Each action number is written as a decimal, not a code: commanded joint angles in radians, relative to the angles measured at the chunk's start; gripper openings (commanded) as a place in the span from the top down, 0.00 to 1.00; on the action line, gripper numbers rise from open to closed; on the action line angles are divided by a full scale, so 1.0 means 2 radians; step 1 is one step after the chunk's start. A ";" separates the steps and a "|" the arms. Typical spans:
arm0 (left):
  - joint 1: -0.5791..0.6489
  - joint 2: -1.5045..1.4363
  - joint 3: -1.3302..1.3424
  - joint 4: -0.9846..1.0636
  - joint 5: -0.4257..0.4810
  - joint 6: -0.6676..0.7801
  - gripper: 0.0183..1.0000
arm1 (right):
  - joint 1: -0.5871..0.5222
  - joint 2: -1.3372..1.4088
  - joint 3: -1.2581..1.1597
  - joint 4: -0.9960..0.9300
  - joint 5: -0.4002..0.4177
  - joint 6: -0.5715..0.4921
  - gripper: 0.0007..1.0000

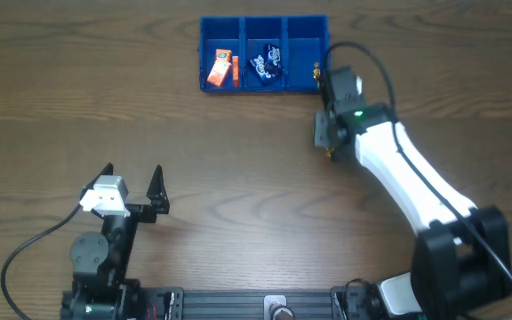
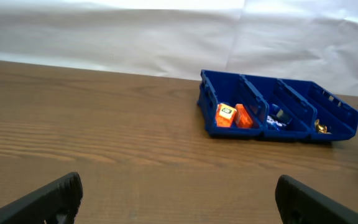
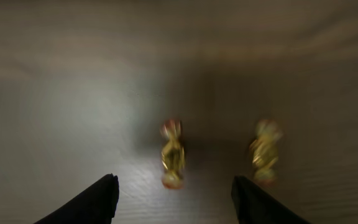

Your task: Sort Candies Into Trays

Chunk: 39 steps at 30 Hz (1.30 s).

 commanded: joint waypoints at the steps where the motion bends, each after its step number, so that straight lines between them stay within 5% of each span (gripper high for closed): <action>1: 0.001 -0.002 -0.009 -0.018 0.009 -0.005 0.00 | -0.009 0.038 -0.015 0.015 -0.030 0.004 0.41; 35: 0.001 -0.002 -0.009 -0.018 0.009 -0.005 0.00 | -0.026 0.099 -0.015 0.073 -0.032 0.003 0.53; 39: 0.001 -0.002 -0.009 -0.018 0.009 -0.005 0.00 | -0.025 0.108 -0.015 0.075 -0.032 0.003 0.62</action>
